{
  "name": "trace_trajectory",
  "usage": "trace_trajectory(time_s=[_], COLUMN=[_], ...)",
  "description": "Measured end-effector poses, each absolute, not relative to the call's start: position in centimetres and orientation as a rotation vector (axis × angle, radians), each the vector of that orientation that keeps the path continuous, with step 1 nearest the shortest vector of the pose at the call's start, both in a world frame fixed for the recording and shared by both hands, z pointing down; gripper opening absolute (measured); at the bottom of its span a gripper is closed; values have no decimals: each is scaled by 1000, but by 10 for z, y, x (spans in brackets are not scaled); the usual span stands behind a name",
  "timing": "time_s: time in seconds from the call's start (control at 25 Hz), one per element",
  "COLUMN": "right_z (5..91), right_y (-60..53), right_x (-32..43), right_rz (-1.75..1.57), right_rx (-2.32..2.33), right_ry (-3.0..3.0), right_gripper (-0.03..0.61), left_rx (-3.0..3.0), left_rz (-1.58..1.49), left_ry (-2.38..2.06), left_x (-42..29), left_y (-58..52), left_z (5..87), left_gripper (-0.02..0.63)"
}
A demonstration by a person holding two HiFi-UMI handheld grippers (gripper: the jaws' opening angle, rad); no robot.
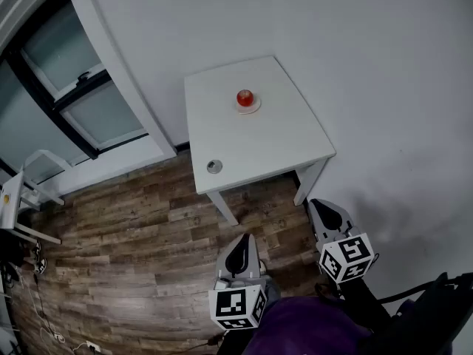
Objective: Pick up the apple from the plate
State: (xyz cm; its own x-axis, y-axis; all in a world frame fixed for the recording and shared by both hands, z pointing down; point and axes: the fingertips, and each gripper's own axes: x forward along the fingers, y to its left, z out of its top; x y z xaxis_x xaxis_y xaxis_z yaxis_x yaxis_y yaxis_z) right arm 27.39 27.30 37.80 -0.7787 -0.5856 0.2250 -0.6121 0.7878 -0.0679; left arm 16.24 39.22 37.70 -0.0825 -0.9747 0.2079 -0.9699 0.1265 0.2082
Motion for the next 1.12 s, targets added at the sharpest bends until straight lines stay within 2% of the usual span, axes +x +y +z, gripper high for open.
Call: trace_trajectory(time_s=[0.52, 1.12], right_z=[384, 410], right_y=[197, 126], right_x=[177, 152], right_rz=[224, 277], right_rx=[963, 983], right_ry=[-2766, -2710], right_gripper=[11, 11], left_rx=[1986, 1946], left_rz=[-28, -9], left_ry=[-2061, -2016], left_x=[68, 39], left_y=[314, 247], left_z=[376, 402], left_gripper=[8, 8])
